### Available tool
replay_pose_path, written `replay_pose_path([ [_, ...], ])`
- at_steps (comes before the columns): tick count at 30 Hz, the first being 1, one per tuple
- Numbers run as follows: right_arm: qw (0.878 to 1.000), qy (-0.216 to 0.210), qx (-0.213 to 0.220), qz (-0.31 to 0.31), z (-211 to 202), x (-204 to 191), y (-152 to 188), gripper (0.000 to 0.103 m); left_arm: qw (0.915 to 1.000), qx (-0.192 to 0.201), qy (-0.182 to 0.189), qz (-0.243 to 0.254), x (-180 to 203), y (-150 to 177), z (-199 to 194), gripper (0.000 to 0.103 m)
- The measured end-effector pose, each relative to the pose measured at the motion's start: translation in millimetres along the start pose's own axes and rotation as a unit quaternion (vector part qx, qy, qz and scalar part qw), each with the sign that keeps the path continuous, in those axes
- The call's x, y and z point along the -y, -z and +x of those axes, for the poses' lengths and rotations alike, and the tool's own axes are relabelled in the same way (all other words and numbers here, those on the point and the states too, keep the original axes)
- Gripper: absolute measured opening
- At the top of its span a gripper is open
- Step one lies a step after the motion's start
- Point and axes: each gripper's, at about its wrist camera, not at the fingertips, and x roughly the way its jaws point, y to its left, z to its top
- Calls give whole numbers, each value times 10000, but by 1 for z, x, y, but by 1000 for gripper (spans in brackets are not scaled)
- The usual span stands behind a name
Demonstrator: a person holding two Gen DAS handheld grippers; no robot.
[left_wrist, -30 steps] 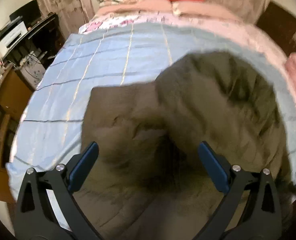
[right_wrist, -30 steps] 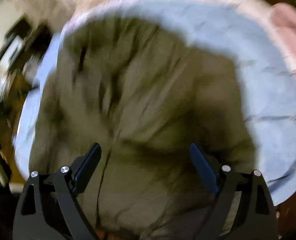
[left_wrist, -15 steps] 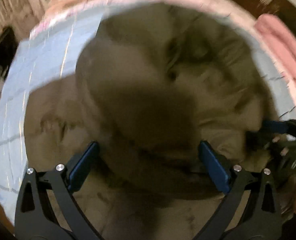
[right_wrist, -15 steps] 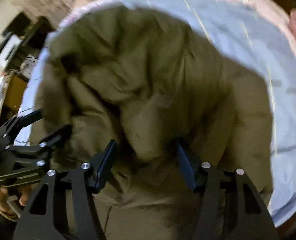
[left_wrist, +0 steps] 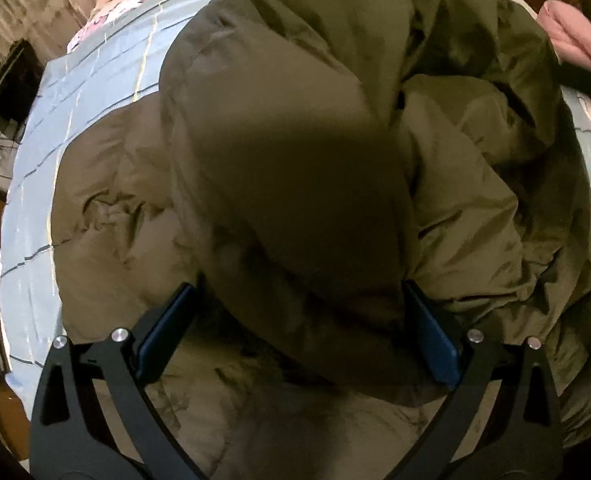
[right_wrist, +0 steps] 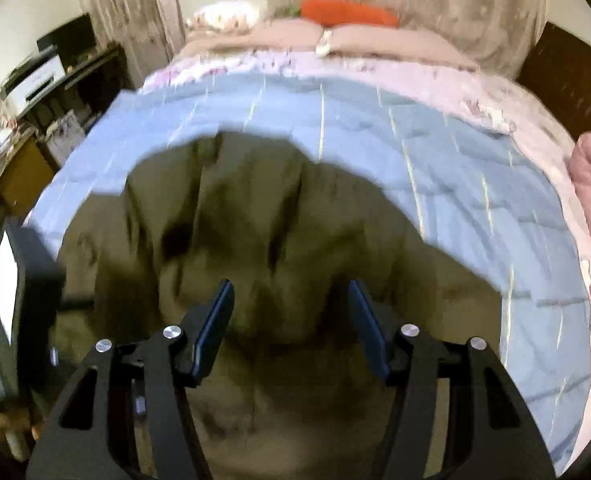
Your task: Fold large clothes
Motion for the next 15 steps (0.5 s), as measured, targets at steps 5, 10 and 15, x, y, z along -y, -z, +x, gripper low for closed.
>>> replay_pose_path([
  [5, 9971, 521, -399, 375, 57, 42, 0, 58, 9992, -102, -254, 275, 4, 2, 8, 101],
  [10, 9959, 704, -561, 13, 63, 38, 8, 57, 9989, -137, -273, 353, 16, 2, 12, 101],
  [15, 9993, 169, -336, 14, -6, 28, 10, 67, 9987, 305, -178, 364, 16, 7, -25, 101],
])
